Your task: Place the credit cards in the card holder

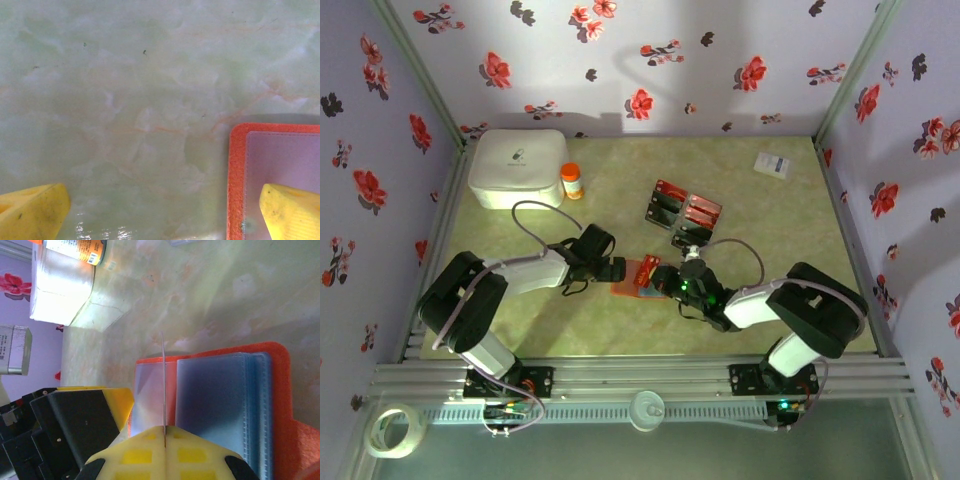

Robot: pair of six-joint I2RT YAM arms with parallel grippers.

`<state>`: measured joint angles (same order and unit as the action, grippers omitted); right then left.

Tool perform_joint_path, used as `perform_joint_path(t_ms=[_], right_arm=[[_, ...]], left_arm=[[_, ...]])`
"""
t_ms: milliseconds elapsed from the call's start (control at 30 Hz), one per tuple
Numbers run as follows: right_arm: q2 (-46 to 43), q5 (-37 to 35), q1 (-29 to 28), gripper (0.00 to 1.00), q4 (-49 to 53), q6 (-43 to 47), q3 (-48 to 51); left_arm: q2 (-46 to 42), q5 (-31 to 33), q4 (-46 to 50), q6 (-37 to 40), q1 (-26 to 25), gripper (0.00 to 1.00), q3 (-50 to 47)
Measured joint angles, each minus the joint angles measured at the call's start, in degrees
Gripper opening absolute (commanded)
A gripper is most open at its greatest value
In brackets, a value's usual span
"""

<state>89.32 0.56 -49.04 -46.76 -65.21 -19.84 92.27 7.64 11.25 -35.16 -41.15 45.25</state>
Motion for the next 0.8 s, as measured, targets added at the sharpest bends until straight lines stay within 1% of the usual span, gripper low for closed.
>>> perform_joint_path(t_ms=[300,633,800], right_arm=[[0.72,0.79,0.00,0.00,-1.46,-0.66,0.26],[0.72,0.79,0.00,0.00,-1.33,-0.87,0.83],[0.72,0.94,0.00,0.00,-1.14,-0.87,0.83]], left_arm=[[-0.22,0.13,0.50,-0.02,-0.11,1.00,0.22],[-1.05,-1.92,6.45,0.00,-0.11,1.00,1.79],[-1.16,-2.40,7.41,0.00,-0.35,1.00,1.86]])
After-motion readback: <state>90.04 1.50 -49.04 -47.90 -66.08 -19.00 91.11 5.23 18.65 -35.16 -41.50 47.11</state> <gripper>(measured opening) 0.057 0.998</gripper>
